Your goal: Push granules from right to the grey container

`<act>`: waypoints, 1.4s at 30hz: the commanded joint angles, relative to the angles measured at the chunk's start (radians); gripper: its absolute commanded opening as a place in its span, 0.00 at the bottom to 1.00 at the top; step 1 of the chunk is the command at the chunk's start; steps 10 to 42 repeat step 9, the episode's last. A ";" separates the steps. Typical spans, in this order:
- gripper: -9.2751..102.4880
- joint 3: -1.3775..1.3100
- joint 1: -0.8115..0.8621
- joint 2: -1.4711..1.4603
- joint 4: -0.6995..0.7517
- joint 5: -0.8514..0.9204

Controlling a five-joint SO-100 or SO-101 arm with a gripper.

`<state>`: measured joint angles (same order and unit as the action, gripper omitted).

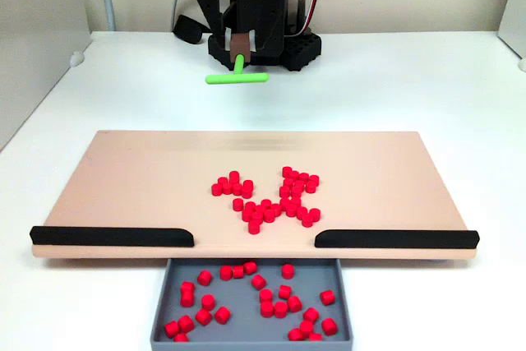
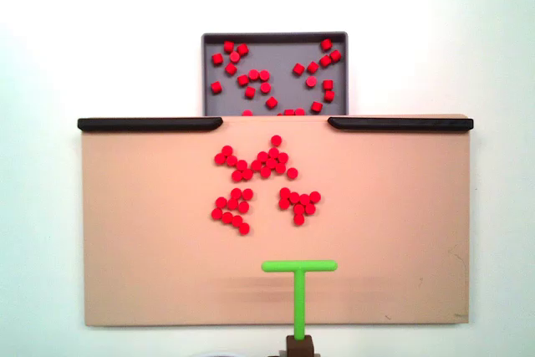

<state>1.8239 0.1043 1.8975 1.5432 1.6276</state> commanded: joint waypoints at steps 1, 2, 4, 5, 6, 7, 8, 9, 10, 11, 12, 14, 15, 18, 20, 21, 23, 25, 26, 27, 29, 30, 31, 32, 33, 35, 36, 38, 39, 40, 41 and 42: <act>0.08 -0.003 -0.005 0.017 0.003 -0.006; 0.08 -0.003 -0.005 0.017 0.002 -0.005; 0.08 -0.003 -0.008 0.021 0.002 -0.003; 0.08 -0.003 -0.008 0.026 0.002 -0.003; 0.08 -0.003 -0.008 0.029 0.002 0.000; 0.08 -0.003 -0.008 0.032 0.002 0.003; 0.08 -0.003 -0.008 0.032 0.002 0.003; 0.08 -0.003 -0.008 0.032 0.002 0.003; 0.08 -0.003 -0.008 0.032 0.002 0.003; 0.08 -0.003 -0.008 0.032 0.002 0.003; 0.08 -0.003 -0.008 0.032 0.002 0.003; 0.08 -0.003 -0.008 0.032 0.002 0.003; 0.08 -0.003 -0.008 0.032 0.002 0.003; 0.08 -0.003 -0.008 0.032 0.002 0.003; 0.08 -0.003 -0.008 0.032 0.002 0.003; 0.08 -0.003 -0.008 0.032 0.002 0.003; 0.08 -0.003 -0.008 0.032 0.002 0.003; 0.08 -0.003 -0.008 0.032 0.002 0.003; 0.08 -0.003 -0.008 0.032 0.002 0.003; 0.08 -0.003 -0.008 0.032 0.002 0.003; 0.08 -0.003 -0.008 0.032 0.002 0.003; 0.08 -0.003 -0.008 0.032 0.002 0.003; 0.08 -0.003 -0.008 0.032 0.002 0.003; 0.08 -0.003 -0.008 0.032 0.002 0.003; 0.08 -0.003 -0.008 0.032 0.002 0.003; 0.08 -0.003 -0.008 0.032 0.002 0.003; 0.08 -0.003 -0.008 0.032 0.002 0.003; 0.08 -0.003 -0.008 0.032 0.002 0.003; 0.08 -0.003 -0.008 0.032 0.002 0.003; 0.08 -0.003 -0.008 0.032 0.002 0.003; 0.08 -0.003 -0.008 0.032 0.002 0.003; 0.08 -0.003 -0.008 0.032 0.002 0.003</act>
